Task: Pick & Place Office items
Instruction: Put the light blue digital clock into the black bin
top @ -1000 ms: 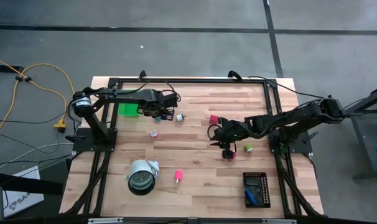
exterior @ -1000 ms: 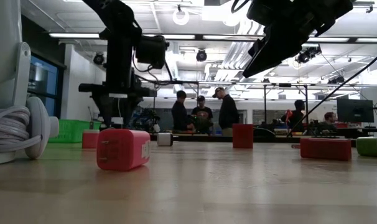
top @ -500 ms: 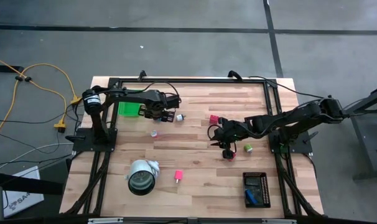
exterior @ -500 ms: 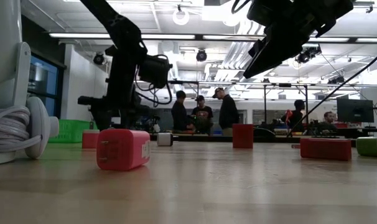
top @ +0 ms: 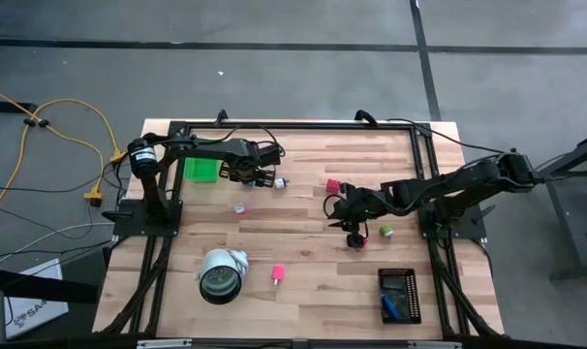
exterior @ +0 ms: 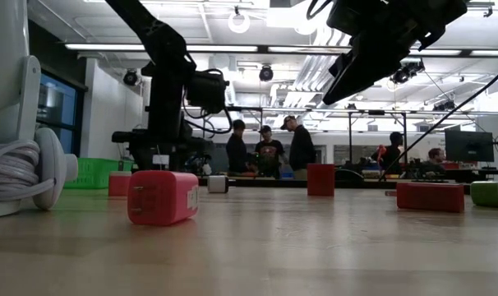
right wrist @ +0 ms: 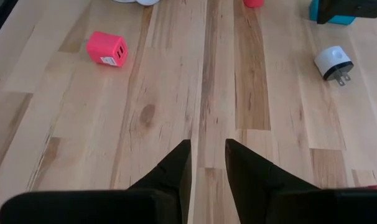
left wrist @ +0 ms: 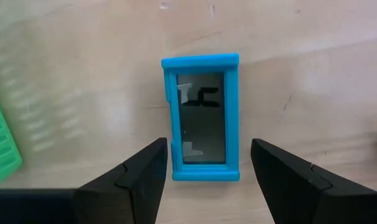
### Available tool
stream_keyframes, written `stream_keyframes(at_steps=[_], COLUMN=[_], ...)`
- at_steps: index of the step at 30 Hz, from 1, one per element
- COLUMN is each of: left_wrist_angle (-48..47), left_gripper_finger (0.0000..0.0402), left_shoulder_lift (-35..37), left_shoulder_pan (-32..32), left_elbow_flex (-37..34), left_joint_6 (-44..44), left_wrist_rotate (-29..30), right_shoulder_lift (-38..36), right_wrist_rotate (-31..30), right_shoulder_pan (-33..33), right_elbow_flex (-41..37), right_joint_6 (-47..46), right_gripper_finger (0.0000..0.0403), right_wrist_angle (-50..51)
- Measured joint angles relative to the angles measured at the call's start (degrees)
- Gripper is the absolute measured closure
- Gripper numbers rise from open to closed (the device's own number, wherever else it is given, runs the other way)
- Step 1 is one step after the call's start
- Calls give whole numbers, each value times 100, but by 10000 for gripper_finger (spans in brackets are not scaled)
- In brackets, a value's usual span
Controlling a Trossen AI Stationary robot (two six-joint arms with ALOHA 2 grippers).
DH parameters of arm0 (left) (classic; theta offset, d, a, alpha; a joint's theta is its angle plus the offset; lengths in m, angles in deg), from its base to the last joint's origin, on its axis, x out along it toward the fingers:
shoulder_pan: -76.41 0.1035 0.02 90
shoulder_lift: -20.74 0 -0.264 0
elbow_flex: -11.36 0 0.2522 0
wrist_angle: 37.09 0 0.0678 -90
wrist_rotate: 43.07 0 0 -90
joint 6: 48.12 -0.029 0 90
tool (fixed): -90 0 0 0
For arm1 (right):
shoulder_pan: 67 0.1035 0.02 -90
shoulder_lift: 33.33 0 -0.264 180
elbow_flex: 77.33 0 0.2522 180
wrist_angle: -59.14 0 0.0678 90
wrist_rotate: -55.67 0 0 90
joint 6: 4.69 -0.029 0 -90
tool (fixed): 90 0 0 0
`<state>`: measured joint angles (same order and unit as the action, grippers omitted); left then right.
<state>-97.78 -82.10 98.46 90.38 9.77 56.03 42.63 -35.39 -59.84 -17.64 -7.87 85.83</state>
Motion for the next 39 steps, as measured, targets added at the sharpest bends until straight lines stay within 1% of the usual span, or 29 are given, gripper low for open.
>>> stream_keyframes(at_steps=[6,23,39], left_wrist_angle=[-2,-88,-107], left_gripper_finger=[181,241,245], left_shoulder_lift=[0,3,4], left_shoulder_pan=[-4,-4,-4], left_elbow_flex=[0,0,0], left_joint_6=[-1,-2,-109], left_wrist_rotate=[-4,-4,-6], right_shoulder_lift=[0,0,0], right_wrist_rotate=[-1,0,0], right_shoulder_pan=[1,0,2], right_elbow_flex=[0,0,0], right_joint_6=[0,-4,-26], right_gripper_finger=[318,318,318], right_wrist_angle=[9,20,20])
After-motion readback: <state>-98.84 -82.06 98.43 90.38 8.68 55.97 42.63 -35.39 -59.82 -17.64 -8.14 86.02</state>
